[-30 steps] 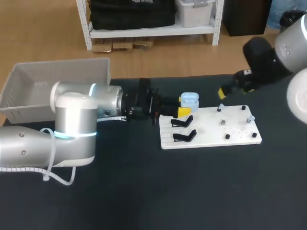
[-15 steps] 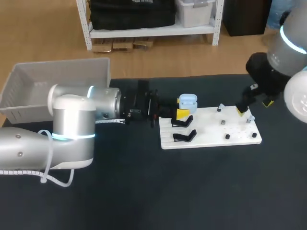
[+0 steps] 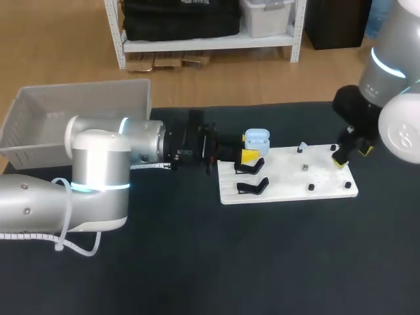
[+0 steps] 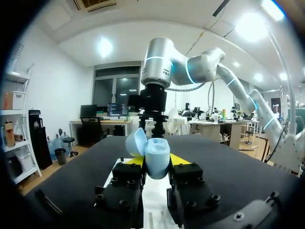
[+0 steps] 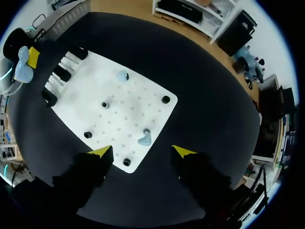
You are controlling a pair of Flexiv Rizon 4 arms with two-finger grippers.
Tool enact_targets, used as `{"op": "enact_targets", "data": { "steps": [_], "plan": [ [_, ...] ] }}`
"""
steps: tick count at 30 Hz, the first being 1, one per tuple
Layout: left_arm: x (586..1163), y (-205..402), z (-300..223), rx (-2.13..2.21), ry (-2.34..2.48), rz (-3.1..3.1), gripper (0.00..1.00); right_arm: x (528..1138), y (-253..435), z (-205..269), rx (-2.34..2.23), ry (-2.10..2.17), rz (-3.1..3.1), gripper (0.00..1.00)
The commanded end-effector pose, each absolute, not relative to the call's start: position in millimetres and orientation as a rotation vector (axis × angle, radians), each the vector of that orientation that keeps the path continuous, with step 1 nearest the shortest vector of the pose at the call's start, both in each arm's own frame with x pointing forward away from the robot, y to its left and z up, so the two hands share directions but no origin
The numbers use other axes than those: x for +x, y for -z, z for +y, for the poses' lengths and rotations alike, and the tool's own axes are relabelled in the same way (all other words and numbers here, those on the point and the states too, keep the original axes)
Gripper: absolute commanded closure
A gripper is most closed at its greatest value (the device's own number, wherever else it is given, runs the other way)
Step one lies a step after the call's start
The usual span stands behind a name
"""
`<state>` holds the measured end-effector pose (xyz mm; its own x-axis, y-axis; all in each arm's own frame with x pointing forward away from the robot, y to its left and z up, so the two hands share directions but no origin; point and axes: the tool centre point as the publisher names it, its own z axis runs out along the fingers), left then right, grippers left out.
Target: Pick up each earbud case from the left stands, insert the matching earbuds, close the lid, and place the case in the box.
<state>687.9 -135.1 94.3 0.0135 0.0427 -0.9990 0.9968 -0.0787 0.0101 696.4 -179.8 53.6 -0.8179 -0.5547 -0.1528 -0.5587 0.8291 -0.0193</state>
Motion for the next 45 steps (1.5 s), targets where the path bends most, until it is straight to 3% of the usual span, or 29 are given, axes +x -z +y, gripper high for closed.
{"op": "enact_targets", "data": {
  "steps": [1, 16, 18, 45],
  "plan": [
    [686, -94, -135, 1.299, 1.231, 1.194, 1.0, 699, -53, -179, -0.908, -0.027, 2.849, 0.27],
    [686, -94, -135, 1.299, 1.231, 1.194, 1.0, 700, -37, -173, -0.991, 0.028, 2.789, 0.43],
    [686, -94, -135, 1.299, 1.231, 1.194, 1.0, 702, -36, -174, -0.993, 0.059, 2.775, 0.51],
    [686, -94, -135, 1.299, 1.231, 1.194, 1.0, 709, -25, -179, -0.919, 0.11, 2.787, 0.6]
  ]
}}
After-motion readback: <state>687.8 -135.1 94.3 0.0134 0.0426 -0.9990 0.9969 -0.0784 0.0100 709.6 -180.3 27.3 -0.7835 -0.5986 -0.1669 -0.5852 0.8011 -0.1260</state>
